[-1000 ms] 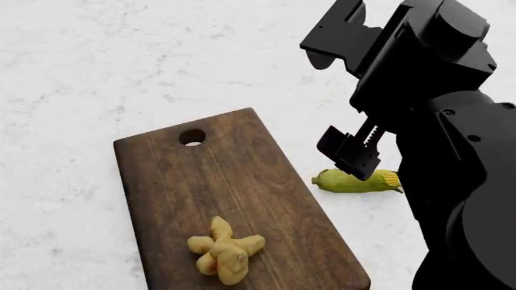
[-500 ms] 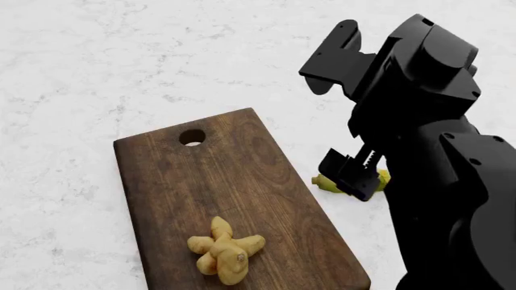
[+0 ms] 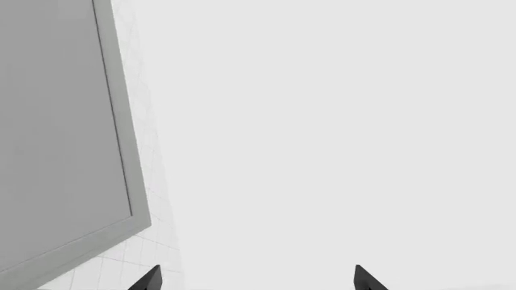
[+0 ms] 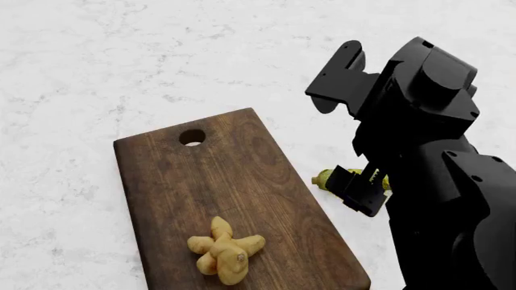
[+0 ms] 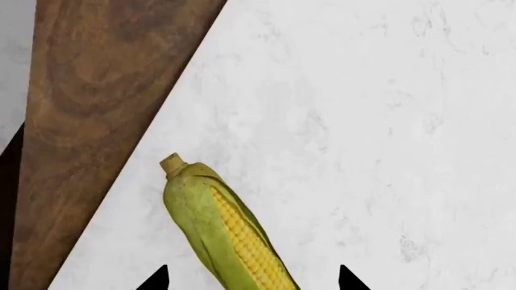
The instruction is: Clear the non-vegetable object off the cutting board and place the vegetables onto it.
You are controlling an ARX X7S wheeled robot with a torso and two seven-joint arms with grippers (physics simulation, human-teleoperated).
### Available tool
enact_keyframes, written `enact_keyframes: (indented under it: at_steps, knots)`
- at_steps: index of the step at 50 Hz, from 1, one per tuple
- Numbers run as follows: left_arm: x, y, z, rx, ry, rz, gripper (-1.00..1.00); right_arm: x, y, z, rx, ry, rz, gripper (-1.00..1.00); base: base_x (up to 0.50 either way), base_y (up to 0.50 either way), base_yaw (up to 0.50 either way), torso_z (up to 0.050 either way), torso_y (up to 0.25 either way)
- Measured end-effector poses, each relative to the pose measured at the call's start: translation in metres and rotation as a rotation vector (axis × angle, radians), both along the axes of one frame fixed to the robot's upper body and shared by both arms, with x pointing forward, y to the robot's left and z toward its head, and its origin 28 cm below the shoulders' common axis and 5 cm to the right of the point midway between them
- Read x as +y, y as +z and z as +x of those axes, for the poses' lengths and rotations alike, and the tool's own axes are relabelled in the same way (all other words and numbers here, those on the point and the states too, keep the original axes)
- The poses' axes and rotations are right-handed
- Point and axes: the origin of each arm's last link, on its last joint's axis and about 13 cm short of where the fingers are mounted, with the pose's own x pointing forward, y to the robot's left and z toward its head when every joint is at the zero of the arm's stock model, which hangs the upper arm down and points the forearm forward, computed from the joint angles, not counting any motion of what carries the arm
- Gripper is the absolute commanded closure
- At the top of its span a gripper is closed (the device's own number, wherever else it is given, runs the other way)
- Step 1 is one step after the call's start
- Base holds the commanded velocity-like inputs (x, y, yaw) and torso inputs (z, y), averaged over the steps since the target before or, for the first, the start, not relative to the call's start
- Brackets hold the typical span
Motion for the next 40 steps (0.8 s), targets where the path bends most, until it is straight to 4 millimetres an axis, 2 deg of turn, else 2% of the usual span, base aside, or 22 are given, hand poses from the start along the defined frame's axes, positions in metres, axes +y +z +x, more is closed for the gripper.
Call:
enact_keyframes:
  at_steps: [12, 28, 29, 40]
  knots:
    - [0.003, 0.001, -0.001, -0.002, 0.016, 0.001, -1.00, -0.003, -0.012, 0.000, 0.018, -0.012, 0.010, -1.00, 0.00, 0.00, 0.00, 0.000, 0.000]
    - [0.004, 0.001, -0.003, -0.005, 0.025, 0.003, -1.00, -0.006, -0.014, -0.001, 0.024, -0.020, 0.033, -1.00, 0.00, 0.00, 0.00, -0.002, 0.000]
    - [0.004, 0.001, -0.003, -0.005, 0.025, 0.004, -1.00, -0.006, -0.014, -0.001, 0.024, -0.021, 0.034, 1.00, 0.00, 0.00, 0.00, 0.000, 0.000]
    - [0.004, 0.004, -0.005, -0.012, 0.026, 0.003, -1.00, -0.005, -0.013, -0.001, -0.005, -0.024, -0.005, 1.00, 0.00, 0.00, 0.00, -0.002, 0.000]
